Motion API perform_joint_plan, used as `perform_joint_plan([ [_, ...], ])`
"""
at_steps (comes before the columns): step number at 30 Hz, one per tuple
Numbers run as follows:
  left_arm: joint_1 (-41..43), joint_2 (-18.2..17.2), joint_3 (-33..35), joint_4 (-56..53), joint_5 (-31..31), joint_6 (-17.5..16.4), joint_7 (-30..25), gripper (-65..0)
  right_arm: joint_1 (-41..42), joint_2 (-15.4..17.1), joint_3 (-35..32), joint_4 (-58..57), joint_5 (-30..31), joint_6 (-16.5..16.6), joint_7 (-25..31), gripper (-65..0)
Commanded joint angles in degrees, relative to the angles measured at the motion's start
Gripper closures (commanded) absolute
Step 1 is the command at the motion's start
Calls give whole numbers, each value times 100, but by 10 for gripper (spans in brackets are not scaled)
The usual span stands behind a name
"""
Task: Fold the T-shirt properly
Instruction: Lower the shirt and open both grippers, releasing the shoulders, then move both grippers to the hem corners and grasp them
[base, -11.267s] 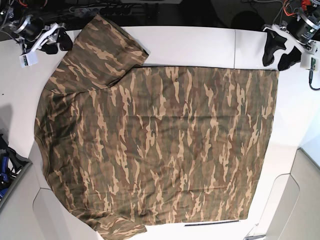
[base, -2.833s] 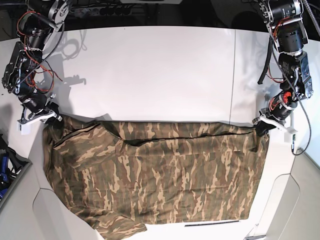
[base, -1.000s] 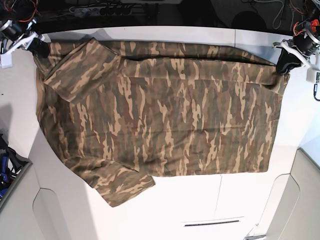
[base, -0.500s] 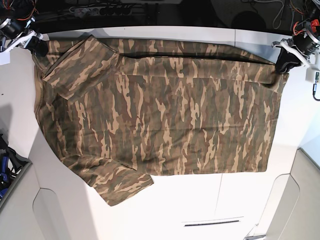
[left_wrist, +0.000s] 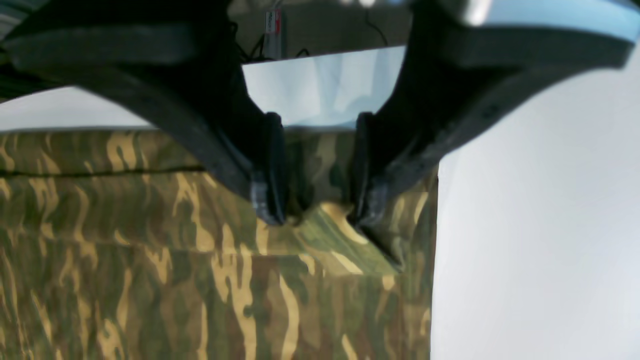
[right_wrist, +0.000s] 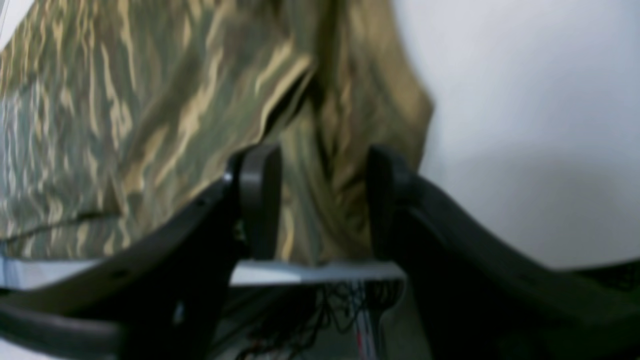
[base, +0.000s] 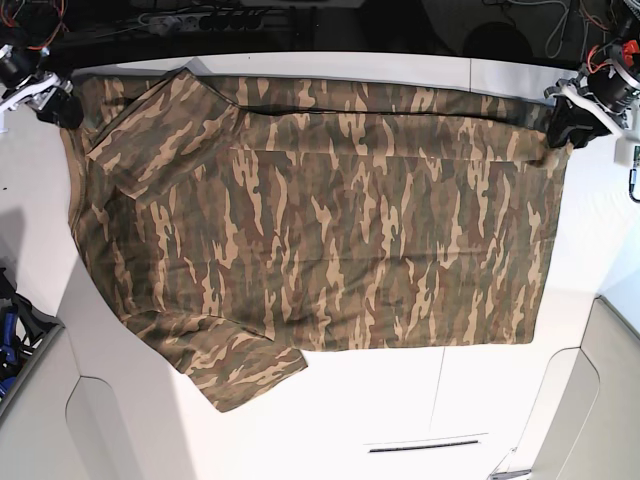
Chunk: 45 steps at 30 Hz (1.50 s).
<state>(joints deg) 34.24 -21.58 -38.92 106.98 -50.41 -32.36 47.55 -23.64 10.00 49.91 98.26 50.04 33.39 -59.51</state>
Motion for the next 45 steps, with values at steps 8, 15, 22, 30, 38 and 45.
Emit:
perform_joint_plan([
  [8,-184,-81,-319,96,-35,46,-358,-246,575,284,225,87,-289,-37,442,-275],
  [15,-715,-105,-992,96,-39,153,-356,-246,1158,579,219,-37,-605,-66,726,-276],
  [22,-774,-131,-896,92,-26,153,-549,-362,1928,909,116,-938,-741,-103,979,-276],
  [30,-1364,-295,-247,-55,584,334,-708,-368,3154,1274,-498,-2649,-1250,-103,1333,-276],
  [38,-2621,-774,723,-1482,1126,474,-894,-368,4022,1303,-1410,-3814,-2046,-116,2277,-276],
  [45,-4050,-1106,1486,-3475,1469,468,-1268,-368,4531,1303,-1738,-4551,-2658,-232,2699,-291],
])
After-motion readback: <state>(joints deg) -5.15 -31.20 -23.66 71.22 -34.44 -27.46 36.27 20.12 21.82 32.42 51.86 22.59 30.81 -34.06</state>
